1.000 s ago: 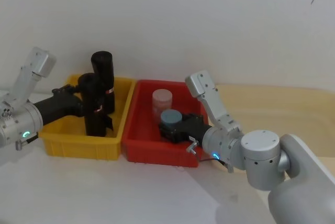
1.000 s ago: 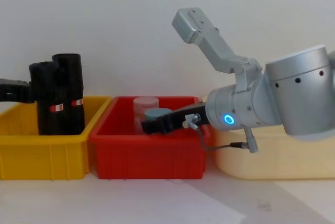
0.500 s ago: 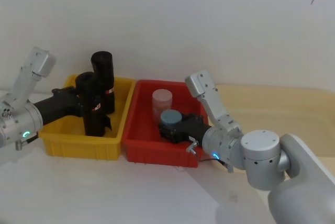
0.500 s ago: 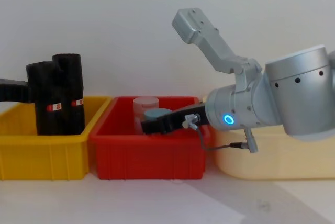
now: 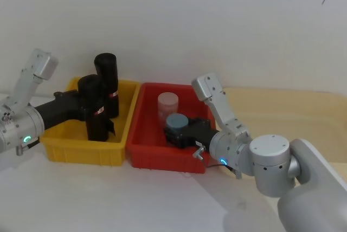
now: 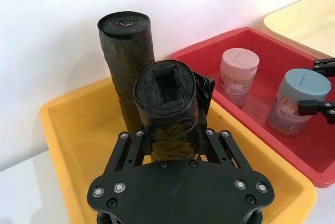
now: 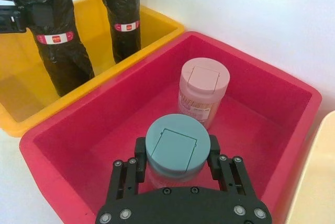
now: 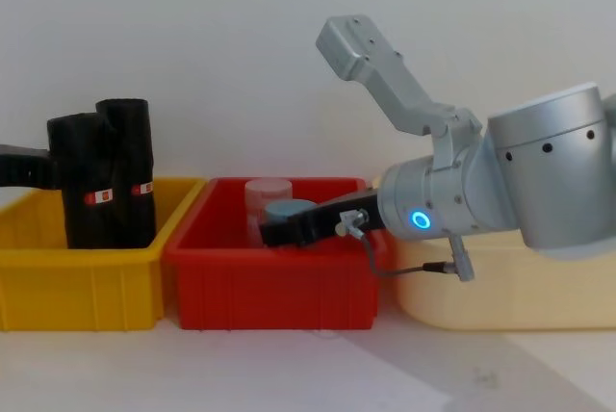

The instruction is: Pick up the garbage bag with the one hand and transfer it to the other hand.

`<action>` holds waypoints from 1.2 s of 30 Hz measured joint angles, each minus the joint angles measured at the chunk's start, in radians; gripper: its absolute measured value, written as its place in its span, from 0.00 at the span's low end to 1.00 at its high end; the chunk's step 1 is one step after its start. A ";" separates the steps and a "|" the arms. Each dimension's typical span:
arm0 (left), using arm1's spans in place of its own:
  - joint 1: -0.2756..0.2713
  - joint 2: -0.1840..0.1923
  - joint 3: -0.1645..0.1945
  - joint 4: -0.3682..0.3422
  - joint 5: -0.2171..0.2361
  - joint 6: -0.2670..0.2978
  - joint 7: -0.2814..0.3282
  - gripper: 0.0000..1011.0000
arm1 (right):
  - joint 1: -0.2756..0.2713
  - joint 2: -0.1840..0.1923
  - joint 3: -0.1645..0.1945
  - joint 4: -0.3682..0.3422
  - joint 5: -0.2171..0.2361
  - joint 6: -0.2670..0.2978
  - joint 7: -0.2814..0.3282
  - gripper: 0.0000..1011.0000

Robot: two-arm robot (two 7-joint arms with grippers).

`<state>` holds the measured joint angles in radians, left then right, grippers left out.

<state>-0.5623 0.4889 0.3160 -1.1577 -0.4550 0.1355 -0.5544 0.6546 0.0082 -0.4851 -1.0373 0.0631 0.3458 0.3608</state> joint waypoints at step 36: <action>0.000 0.000 0.000 0.000 0.000 0.000 0.000 0.40 | 0.000 0.000 0.000 0.000 0.000 0.000 0.000 0.66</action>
<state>-0.5622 0.4888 0.3160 -1.1576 -0.4550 0.1355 -0.5544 0.6545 0.0082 -0.4850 -1.0373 0.0630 0.3459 0.3607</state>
